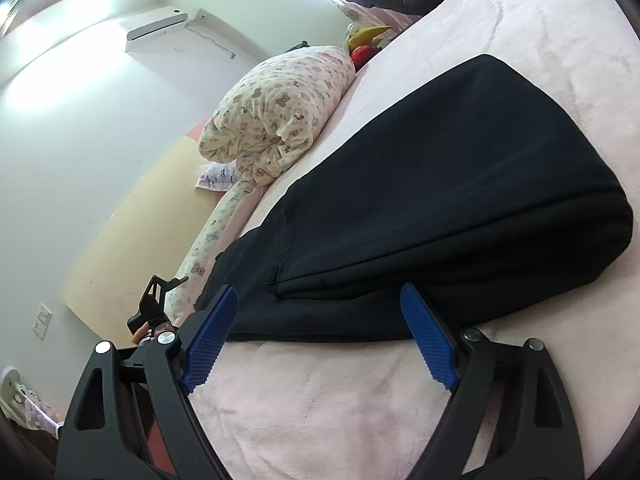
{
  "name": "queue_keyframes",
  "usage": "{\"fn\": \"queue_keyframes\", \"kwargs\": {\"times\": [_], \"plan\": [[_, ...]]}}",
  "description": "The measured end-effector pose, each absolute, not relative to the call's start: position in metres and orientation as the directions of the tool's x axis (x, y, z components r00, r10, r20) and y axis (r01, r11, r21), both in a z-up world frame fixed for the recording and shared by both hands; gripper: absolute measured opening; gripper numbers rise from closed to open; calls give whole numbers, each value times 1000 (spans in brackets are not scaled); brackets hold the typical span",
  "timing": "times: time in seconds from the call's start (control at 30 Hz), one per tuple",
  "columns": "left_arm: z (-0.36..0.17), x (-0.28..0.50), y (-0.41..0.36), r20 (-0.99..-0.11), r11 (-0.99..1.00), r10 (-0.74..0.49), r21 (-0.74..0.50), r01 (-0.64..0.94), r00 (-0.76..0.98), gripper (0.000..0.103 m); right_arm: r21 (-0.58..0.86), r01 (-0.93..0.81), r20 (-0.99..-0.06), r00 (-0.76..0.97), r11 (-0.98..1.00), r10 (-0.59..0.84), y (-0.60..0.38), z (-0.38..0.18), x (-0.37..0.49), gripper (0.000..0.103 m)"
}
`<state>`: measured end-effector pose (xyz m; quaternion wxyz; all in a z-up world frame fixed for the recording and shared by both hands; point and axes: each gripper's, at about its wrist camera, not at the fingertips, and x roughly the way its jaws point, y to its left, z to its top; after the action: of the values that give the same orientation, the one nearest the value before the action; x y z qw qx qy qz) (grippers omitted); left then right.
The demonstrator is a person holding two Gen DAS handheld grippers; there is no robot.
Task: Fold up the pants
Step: 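Grasp the folded trousers with the left tool, then lift the trousers with the left tool and fold them over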
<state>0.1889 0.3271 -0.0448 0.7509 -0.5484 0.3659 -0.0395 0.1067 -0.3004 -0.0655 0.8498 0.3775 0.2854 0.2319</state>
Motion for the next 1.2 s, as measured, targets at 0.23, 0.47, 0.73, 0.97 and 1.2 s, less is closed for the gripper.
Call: {"fn": "queue_keyframes", "kwargs": {"times": [0.23,0.47,0.73,0.97,1.2], "plan": [[-53,194,332,-432,353,-496,-893,-280,753,33,782,-190,-299,721,594,625,-303,-67,109,87],[-69,200,336,-443,270,-473,-896,-354,762,51,784,-194,-296,718,590,630,-304,-68,111,88],[-65,215,325,-523,356,-393,-845,-399,756,40,787,-198,-290,716,584,634,-304,-69,111,88],[-53,207,317,-495,420,-359,-843,-337,792,19,797,-207,-275,712,567,646,-306,-71,111,88],[-9,199,297,-454,506,-348,-827,-244,820,18,809,-212,-258,710,548,655,-311,-71,111,88]]}}
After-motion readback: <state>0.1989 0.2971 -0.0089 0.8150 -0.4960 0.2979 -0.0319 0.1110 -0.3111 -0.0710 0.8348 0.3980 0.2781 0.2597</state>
